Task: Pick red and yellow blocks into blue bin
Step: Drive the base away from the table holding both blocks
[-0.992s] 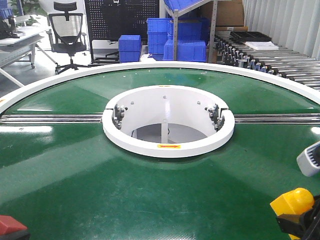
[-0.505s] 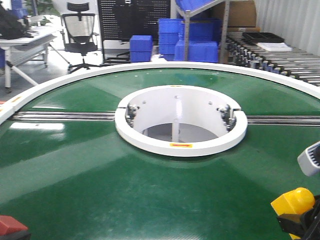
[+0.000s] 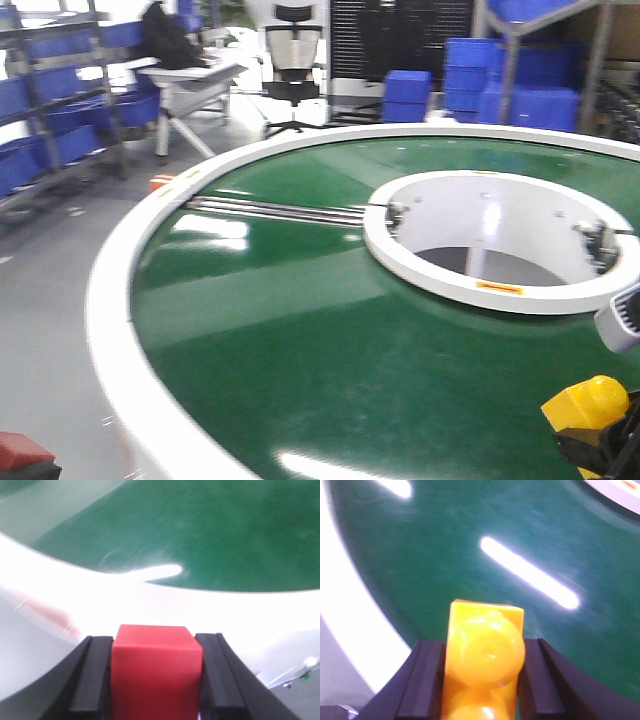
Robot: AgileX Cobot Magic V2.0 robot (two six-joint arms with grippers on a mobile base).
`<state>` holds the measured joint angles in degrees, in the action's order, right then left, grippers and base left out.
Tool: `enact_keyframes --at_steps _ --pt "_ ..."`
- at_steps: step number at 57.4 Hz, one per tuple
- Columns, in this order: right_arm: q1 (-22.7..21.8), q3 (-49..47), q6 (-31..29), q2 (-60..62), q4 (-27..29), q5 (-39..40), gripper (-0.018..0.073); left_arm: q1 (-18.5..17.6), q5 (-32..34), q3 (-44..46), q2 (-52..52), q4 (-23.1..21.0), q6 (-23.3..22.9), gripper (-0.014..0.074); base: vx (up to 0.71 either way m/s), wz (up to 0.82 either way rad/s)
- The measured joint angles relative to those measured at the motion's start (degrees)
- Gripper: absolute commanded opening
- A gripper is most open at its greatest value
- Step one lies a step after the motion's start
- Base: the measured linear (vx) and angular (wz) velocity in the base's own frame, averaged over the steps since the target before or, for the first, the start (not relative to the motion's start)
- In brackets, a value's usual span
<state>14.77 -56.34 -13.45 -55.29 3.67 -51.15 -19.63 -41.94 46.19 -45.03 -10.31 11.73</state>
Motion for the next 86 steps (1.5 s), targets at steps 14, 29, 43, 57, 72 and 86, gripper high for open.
enact_keyframes --at_steps 14,29,43,57,72,86 --pt "0.00 0.06 0.00 0.00 0.00 0.00 0.0247 0.00 0.00 0.00 0.00 0.00 0.00 0.0201 -0.18 0.68" --pt "0.00 0.18 0.00 0.00 0.00 0.00 0.0247 0.00 0.00 0.00 0.00 0.00 0.00 0.0201 -0.18 0.68" --pt "0.00 0.18 0.00 0.00 0.00 0.00 0.0247 0.00 -0.02 0.00 0.00 0.00 0.00 0.0201 -0.17 0.66" --pt "0.00 0.18 0.00 0.00 0.00 0.00 0.0247 0.00 -0.02 0.00 0.00 0.00 0.00 0.0201 -0.15 0.59" --pt "0.00 0.18 0.00 0.00 0.15 0.00 0.0247 0.00 -0.02 0.00 0.00 0.00 0.00 0.0201 -0.12 0.46" --pt "0.00 0.18 0.00 0.00 0.16 0.00 0.0247 0.00 -0.02 0.00 0.00 0.00 0.00 0.0201 -0.06 0.23"
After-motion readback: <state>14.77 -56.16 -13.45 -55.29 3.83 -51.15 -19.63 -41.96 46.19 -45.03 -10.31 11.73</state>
